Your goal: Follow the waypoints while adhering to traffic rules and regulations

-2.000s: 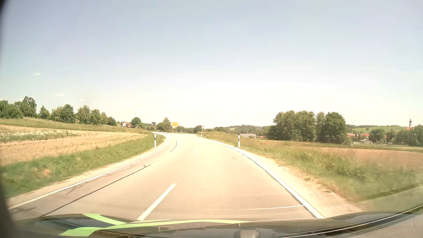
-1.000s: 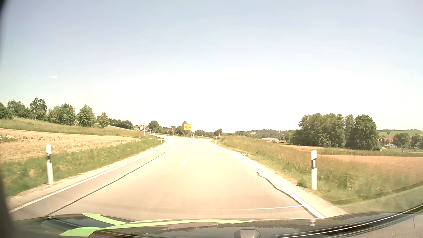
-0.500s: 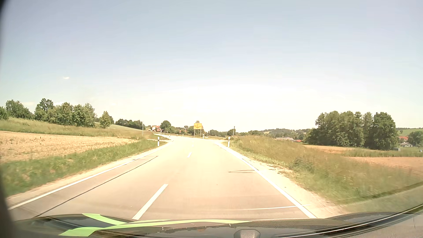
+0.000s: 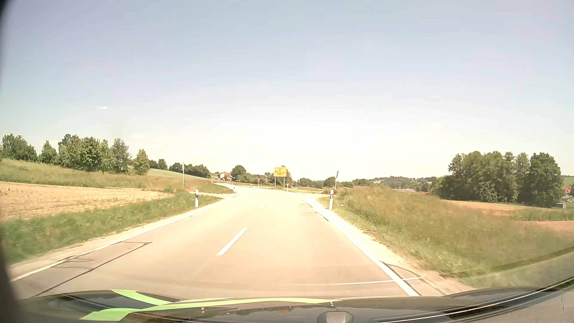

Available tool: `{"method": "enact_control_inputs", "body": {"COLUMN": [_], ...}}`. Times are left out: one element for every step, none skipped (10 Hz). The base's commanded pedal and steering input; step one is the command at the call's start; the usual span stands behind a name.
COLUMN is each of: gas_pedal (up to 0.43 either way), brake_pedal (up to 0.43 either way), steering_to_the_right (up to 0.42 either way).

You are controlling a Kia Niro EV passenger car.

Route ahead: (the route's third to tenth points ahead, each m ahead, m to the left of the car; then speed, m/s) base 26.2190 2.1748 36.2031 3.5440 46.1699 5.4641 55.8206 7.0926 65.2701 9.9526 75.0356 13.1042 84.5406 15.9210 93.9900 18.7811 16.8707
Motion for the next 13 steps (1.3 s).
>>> {"method": "enact_control_inputs", "body": {"gas_pedal": [0.260, 0.260, 0.260, 0.260, 0.260, 0.260, 0.260, 0.248, 0.248, 0.248, 0.248, 0.248, 0.240], "brake_pedal": [0.000, 0.000, 0.000, 0.000, 0.000, 0.000, 0.000, 0.000, 0.000, 0.000, 0.000, 0.000, 0.000], "steering_to_the_right": [-0.024, -0.024, -0.024, -0.024, -0.023, -0.024, -0.024, -0.024, -0.024, -0.024, -0.024, -0.023, -0.024]}}
